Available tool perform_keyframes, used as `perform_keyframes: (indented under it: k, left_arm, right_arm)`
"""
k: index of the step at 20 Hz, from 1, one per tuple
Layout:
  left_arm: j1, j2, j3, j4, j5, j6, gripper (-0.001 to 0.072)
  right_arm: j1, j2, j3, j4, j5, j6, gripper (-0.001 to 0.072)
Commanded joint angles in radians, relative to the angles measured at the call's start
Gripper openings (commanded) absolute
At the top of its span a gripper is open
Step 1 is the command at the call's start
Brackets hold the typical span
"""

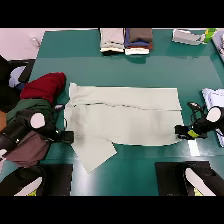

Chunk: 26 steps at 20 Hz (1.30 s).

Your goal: Fold the shirts.

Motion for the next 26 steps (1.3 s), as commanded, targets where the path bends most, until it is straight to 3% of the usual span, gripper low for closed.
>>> perform_keyframes:
  k: [1,5,7,10,11,12,13,18,24,26]
  left_arm:
    - [-0.043,0.002,-0.075,-0.126,0.083,-0.044,0.0674]
    - [-0.043,0.000,-0.093,-0.146,0.134,-0.043,0.0655]
    - [-0.043,0.000,-0.093,-0.148,0.154,-0.042,0.0449]
    - [-0.043,0.000,-0.093,-0.148,0.162,-0.041,0.0412]
    - [-0.043,0.000,-0.093,-0.148,0.159,-0.034,0.0363]
    - [-0.043,0.000,-0.092,-0.148,0.153,0.003,0.0073]
    - [-0.043,0.000,-0.086,-0.148,0.143,0.037,0.0023]
    - [-0.043,0.096,0.022,-0.004,0.008,0.031,0.0023]
    - [-0.043,0.265,0.061,-0.015,-0.255,0.047,0.0024]
    - [-0.042,0.256,0.117,-0.006,-0.233,0.083,0.0024]
  right_arm:
    - [0.001,0.015,0.001,0.000,0.000,0.000,0.0023]
    - [0.002,0.015,0.001,0.001,-0.007,0.000,0.0023]
    - [0.002,0.015,0.001,0.001,-0.007,0.000,0.0023]
    - [0.002,0.015,0.001,0.002,-0.003,0.000,0.0023]
    - [0.002,0.015,0.001,0.002,0.003,-0.001,0.0023]
    - [0.002,0.016,0.002,0.002,0.009,-0.001,0.0023]
    - [0.002,0.016,0.003,0.002,0.017,-0.001,0.0023]
    - [0.002,0.019,0.080,-0.003,0.145,-0.026,0.0022]
    - [0.001,0.181,0.108,-0.108,0.277,-0.028,0.0022]
    - [0.001,0.199,0.118,-0.132,0.278,-0.028,0.0021]
